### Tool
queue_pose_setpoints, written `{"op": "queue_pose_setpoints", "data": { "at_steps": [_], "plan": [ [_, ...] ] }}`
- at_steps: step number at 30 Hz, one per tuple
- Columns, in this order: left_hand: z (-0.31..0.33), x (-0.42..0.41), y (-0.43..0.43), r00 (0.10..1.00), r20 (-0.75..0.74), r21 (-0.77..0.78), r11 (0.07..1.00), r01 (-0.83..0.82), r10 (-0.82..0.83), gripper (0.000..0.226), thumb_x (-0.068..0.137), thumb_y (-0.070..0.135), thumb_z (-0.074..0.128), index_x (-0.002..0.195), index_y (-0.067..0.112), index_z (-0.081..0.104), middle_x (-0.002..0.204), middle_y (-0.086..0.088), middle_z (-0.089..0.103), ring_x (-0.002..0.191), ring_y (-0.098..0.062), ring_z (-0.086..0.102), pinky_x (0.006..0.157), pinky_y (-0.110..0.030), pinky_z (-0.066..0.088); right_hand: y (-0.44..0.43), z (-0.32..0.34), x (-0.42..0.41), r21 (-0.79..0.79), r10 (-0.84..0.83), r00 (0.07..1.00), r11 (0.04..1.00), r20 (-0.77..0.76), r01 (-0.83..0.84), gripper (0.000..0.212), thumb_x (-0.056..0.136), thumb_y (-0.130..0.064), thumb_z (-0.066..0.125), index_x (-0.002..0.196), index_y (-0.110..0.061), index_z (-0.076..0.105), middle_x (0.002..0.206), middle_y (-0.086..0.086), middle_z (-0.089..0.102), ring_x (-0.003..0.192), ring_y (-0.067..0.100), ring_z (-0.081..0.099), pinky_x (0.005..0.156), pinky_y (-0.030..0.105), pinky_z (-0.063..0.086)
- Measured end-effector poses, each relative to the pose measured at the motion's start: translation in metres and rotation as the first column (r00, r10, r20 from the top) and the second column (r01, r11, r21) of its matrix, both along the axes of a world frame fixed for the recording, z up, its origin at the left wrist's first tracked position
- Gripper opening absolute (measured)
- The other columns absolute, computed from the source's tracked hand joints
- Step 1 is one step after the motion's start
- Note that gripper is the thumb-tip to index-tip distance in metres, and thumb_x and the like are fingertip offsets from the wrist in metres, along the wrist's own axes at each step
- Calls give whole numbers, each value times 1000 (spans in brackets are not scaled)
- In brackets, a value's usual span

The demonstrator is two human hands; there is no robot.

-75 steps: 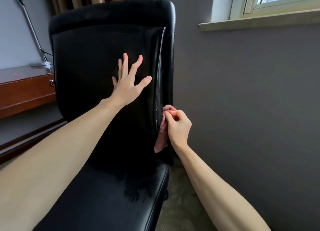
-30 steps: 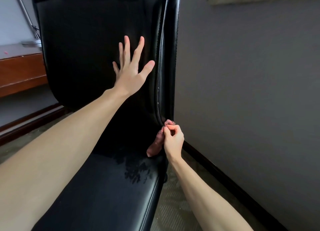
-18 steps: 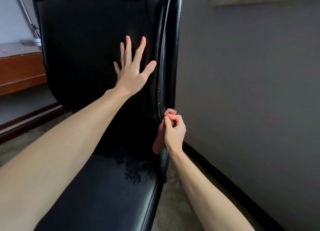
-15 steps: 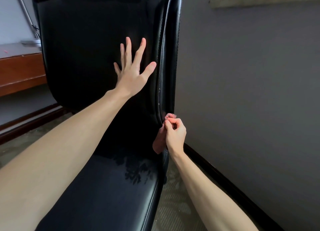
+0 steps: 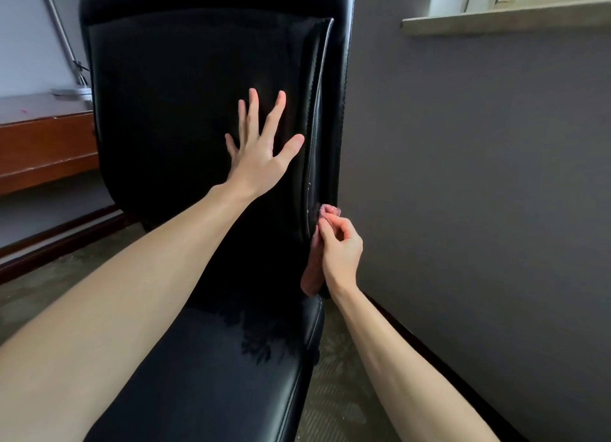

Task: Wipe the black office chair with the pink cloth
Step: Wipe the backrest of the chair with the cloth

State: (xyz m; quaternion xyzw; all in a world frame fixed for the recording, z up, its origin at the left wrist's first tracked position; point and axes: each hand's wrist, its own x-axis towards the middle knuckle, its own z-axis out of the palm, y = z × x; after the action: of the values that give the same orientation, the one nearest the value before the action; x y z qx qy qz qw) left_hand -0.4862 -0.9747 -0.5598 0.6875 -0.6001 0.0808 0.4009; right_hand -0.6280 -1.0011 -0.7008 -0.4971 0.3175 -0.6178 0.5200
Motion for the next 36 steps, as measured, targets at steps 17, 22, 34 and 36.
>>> {"op": "queue_pose_setpoints", "data": {
  "at_steps": [17, 22, 34, 36],
  "plan": [
    [-1, 3, -4, 1000, 6, -2, 1000, -18, 18, 69, 99, 57, 39, 155, 44, 2, 164, 2, -23, 149, -21, -24, 114, -64, -9, -21, 46, 13, -269, -92, 995, 960, -25, 82, 10, 93, -6, 62, 93, -6, 72, 103, -2, 71, 110, 0, 63, 102, 21, 44],
    [-1, 2, -6, 1000, 9, -14, 999, -29, 29, 69, 99, 57, 38, 156, 43, 1, 164, 1, -22, 149, -22, -24, 115, -65, -9, -14, 17, 2, -140, -39, 996, 990, -80, 28, 10, 91, -7, 66, 88, -12, 74, 99, -6, 73, 105, 1, 65, 104, 29, 47],
    [1, 7, -3, 1000, 14, 17, 999, -27, 27, 70, 99, 58, 41, 155, 46, 0, 163, 4, -24, 149, -19, -26, 115, -64, -9, -24, 74, 12, -262, -74, 995, 964, -68, 54, 11, 93, -10, 63, 94, -7, 74, 105, -5, 73, 111, 0, 63, 105, 22, 44],
    [0, 7, -4, 999, 19, 13, 999, -30, 30, 70, 99, 58, 40, 155, 46, 0, 163, 3, -24, 149, -19, -25, 115, -64, -9, -18, 49, 7, -194, -62, 993, 980, -103, 41, 9, 92, -10, 65, 91, -7, 74, 102, -6, 73, 108, -1, 64, 106, 28, 45]
  ]
}}
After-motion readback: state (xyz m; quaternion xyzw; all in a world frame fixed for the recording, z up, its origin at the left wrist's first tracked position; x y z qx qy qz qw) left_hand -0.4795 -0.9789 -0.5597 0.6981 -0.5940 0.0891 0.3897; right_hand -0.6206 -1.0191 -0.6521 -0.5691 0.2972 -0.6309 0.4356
